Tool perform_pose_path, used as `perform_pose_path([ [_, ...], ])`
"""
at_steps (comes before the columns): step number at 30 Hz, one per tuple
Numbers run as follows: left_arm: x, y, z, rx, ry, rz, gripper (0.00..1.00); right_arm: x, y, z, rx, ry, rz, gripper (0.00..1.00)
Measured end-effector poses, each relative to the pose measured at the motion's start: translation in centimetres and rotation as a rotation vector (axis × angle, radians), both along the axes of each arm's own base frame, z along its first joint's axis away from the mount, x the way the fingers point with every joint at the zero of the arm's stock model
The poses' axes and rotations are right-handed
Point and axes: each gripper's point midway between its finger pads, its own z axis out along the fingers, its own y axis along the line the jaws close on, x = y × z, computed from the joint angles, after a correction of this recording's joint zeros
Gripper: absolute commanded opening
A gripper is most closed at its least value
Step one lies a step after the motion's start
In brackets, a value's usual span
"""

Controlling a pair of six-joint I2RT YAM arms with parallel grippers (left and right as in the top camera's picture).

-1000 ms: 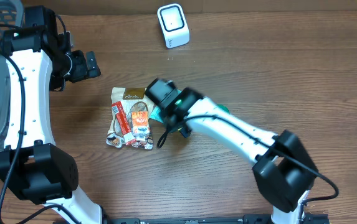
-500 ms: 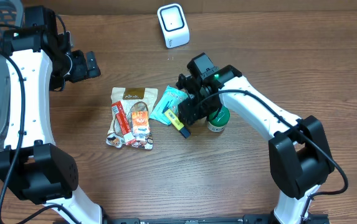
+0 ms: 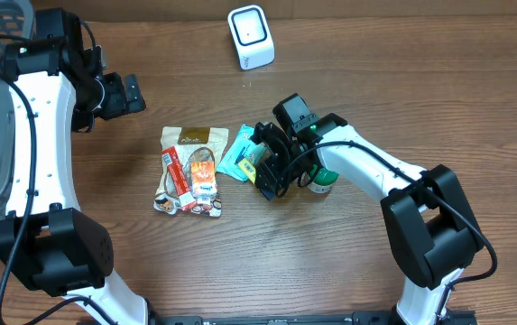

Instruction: Scan the item barcode

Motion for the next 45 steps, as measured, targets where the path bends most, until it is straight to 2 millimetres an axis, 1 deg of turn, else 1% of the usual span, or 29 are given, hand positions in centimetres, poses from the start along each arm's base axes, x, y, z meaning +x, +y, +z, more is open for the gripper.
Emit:
perform_pose_path([
  [4, 0.0, 0.0, 0.0, 0.0, 0.0, 0.0, 1.0, 0.0, 0.1, -0.5, 0.009, -0.013, 0.003, 0.59],
  [7, 0.0, 0.0, 0.0, 0.0, 0.0, 0.0, 1.0, -0.5, -0.3, -1.3, 0.003, -0.001, 0.002, 0.59],
  [8, 0.0, 0.0, 0.0, 0.0, 0.0, 0.0, 1.0, -0.7, -0.4, -1.6, 0.001, 0.003, 0.002, 0.55],
  [11, 0.0, 0.0, 0.0, 0.0, 0.0, 0.0, 1.0, -0.8, -0.4, -1.8, 0.001, 0.002, 0.003, 0.49],
  [18, 0.0, 0.0, 0.0, 0.0, 0.0, 0.0, 1.0, -1.6, 0.0, -2.0, 0.04, 0.03, 0.015, 0.36],
  [21, 0.0, 0.0, 0.0, 0.0, 0.0, 0.0, 1.0, -1.9, 0.1, -1.9, 0.05, 0.041, 0.017, 0.27],
  [23, 0.0, 0.0, 0.0, 0.0, 0.0, 0.0, 1.0, -1.9, 0.2, -1.9, 0.058, 0.043, 0.022, 0.23],
  [28, 0.0, 0.0, 0.0, 0.0, 0.0, 0.0, 1.0, -2.1, 0.6, -1.8, 0.065, 0.045, 0.03, 0.23],
  [32, 0.0, 0.0, 0.0, 0.0, 0.0, 0.0, 1.0, -2.4, 1.1, -1.8, 0.069, 0.038, 0.044, 0.3],
  [40, 0.0, 0.0, 0.0, 0.0, 0.0, 0.0, 1.0, -1.9, 1.6, -1.6, 0.085, 0.01, 0.05, 0.31],
  [42, 0.0, 0.0, 0.0, 0.0, 0.0, 0.0, 1.0, -1.8, 1.7, -1.5, 0.088, 0.007, 0.048, 0.35],
  [45, 0.0, 0.0, 0.0, 0.0, 0.0, 0.0, 1.0, -1.6, 1.8, -1.5, 0.092, -0.001, 0.049, 0.38],
])
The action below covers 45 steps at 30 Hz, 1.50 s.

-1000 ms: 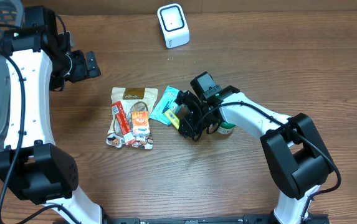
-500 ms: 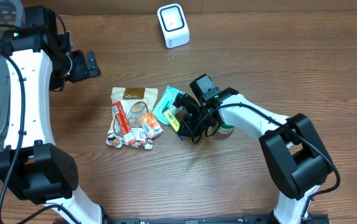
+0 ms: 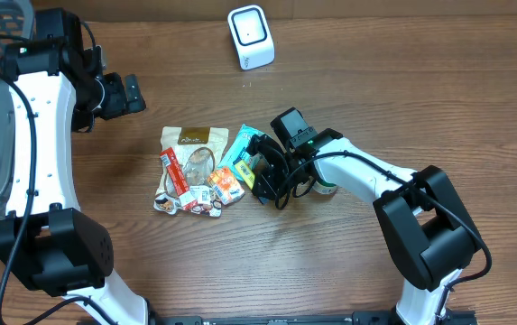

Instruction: Scan the item barcode

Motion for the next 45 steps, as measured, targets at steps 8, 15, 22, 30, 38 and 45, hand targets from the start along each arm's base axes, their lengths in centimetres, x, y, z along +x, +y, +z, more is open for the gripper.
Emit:
perform_pose_path([
  [8, 0.0, 0.0, 0.0, 0.0, 0.0, 0.0, 1.0, 0.2, 0.4, 0.0, 0.01, -0.015, 0.004, 0.37],
  [15, 0.0, 0.0, 0.0, 0.0, 0.0, 0.0, 1.0, 0.2, 0.3, -0.6, 0.004, -0.006, 0.006, 0.25],
  [22, 0.0, 0.0, 0.0, 0.0, 0.0, 0.0, 1.0, 0.1, 0.6, -0.5, 0.019, -0.001, 0.012, 0.09],
  [30, 0.0, 0.0, 0.0, 0.0, 0.0, 0.0, 1.0, -0.1, -0.2, -0.2, -0.043, 0.021, 0.001, 0.06],
  [38, 0.0, 0.0, 0.0, 0.0, 0.0, 0.0, 1.0, -0.1, 0.0, -0.3, -0.204, -0.087, 0.013, 0.06],
  [45, 0.0, 0.0, 0.0, 0.0, 0.0, 0.0, 1.0, -1.5, 1.7, -0.2, -0.342, -0.223, 0.04, 0.1],
])
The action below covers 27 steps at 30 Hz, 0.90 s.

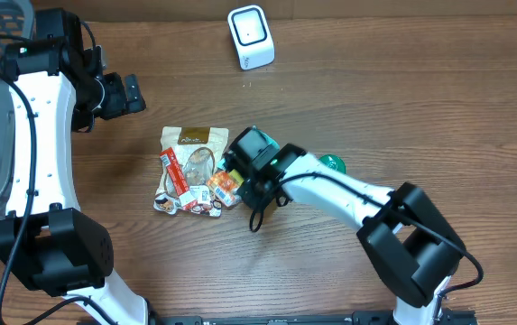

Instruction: Scan the item barcode

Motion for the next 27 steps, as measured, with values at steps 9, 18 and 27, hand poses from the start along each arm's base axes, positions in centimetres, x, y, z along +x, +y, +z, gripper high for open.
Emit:
perform_pose_path([
  [9, 0.0, 0.0, 0.0, 0.0, 0.0, 0.0, 1.0, -1.2, 0.3, -0.2, -0.046, -0.014, -0.014, 0.17],
  [18, 0.0, 0.0, 0.0, 0.0, 0.0, 0.0, 1.0, -1.7, 0.4, -0.3, -0.036, 0.014, -0.026, 0.28],
  [27, 0.0, 0.0, 0.0, 0.0, 0.0, 0.0, 1.0, -2.4, 0.0, -0.5, -0.047, 0.046, -0.031, 0.3],
])
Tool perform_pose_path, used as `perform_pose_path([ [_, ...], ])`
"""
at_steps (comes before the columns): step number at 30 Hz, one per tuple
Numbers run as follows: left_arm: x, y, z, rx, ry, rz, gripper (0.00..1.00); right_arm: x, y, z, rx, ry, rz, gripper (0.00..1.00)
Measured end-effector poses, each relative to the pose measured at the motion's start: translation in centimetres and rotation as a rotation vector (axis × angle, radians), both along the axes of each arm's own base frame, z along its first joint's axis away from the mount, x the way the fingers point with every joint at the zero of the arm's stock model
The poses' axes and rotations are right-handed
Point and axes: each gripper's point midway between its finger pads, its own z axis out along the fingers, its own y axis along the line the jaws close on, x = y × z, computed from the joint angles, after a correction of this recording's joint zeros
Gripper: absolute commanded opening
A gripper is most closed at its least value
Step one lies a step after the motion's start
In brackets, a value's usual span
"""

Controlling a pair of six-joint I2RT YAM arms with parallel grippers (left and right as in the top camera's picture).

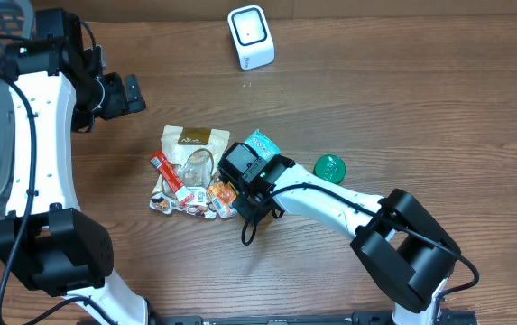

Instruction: Scan the item barcode

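A white barcode scanner (pixel 251 37) stands at the back of the table. A pile of snack packets lies mid-table: a brown-topped pouch (pixel 192 142), a red stick pack (pixel 165 172), an orange packet (pixel 221 193) and a teal packet (pixel 263 143). My right gripper (pixel 233 191) reaches low into the pile at the orange packet. Its wrist hides the fingers, so their state does not show. A green can (pixel 329 167) stands to the right of that arm. My left gripper (pixel 135 93) hangs at the back left, away from the pile, holding nothing that I can see.
A grey basket fills the far left edge. A dark mesh bin sits in the back left corner. A loose black cable (pixel 249 233) dangles from the right wrist onto the table.
My right gripper has moved slightly left and toward the front, deeper into the pile. The teal packet now shows behind its wrist. The red stick and orange packet have shifted a little.
First my right gripper was over the teal packet beside the green can. Later it had moved left, and the orange packet lay displaced toward it. Then it had left the can and reached the pile's right edge, and now it is at the orange packet. The left arm never moved.
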Motion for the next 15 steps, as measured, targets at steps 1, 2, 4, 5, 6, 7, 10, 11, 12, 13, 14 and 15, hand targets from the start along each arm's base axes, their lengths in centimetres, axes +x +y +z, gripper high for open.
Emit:
perform_pose_path([
  [1, 0.0, 0.0, 0.0, 0.0, 0.0, 0.0, 1.0, -0.05, -0.01, -0.02, 0.0, 0.003, -0.003, 0.3],
  [2, 0.0, 0.0, 0.0, 0.0, 0.0, 0.0, 1.0, -0.11, -0.03, -0.02, 0.0, 0.006, -0.004, 0.3],
  [4, 0.0, 0.01, 0.0, 0.0, 0.0, 0.0, 1.0, -0.27, -0.16, -0.06, -0.005, 0.013, -0.006, 0.3],
  [5, 0.0, 0.0, 0.0, 0.0, 0.0, 0.0, 1.0, -0.39, -0.28, -0.11, -0.01, 0.018, -0.007, 0.3],
  [6, 0.0, 0.0, 0.0, 0.0, 0.0, 0.0, 1.0, -0.5, -0.39, -0.16, -0.013, 0.023, -0.008, 0.3],
  [7, 0.0, 0.0, 0.0, 0.0, 0.0, 0.0, 1.0, -0.61, -0.5, -0.23, -0.017, 0.027, -0.009, 0.3],
  [10, 0.0, 0.0, 0.0, 0.0, 0.0, 0.0, 1.0, -0.71, -0.61, -0.34, -0.02, 0.03, -0.012, 0.29],
  [11, 0.0, 0.01, 0.0, 0.0, 0.0, 0.0, 1.0, -0.72, -0.62, -0.36, -0.02, 0.031, -0.013, 0.25],
  [12, 0.0, 0.0, 0.0, 0.0, 0.0, 0.0, 1.0, -0.75, -0.66, -0.4, -0.021, 0.031, -0.013, 0.23],
  [13, 0.0, 0.0, 0.0, 0.0, 0.0, 0.0, 1.0, -0.76, -0.68, -0.42, -0.022, 0.031, -0.012, 0.2],
  [14, 0.0, 0.0, 0.0, 0.0, 0.0, 0.0, 1.0, -0.8, -0.71, -0.46, -0.023, 0.033, -0.013, 0.16],
  [15, 0.0, 0.0, 0.0, 0.0, 0.0, 0.0, 1.0, -0.8, -0.71, -0.46, -0.022, 0.033, -0.018, 0.13],
])
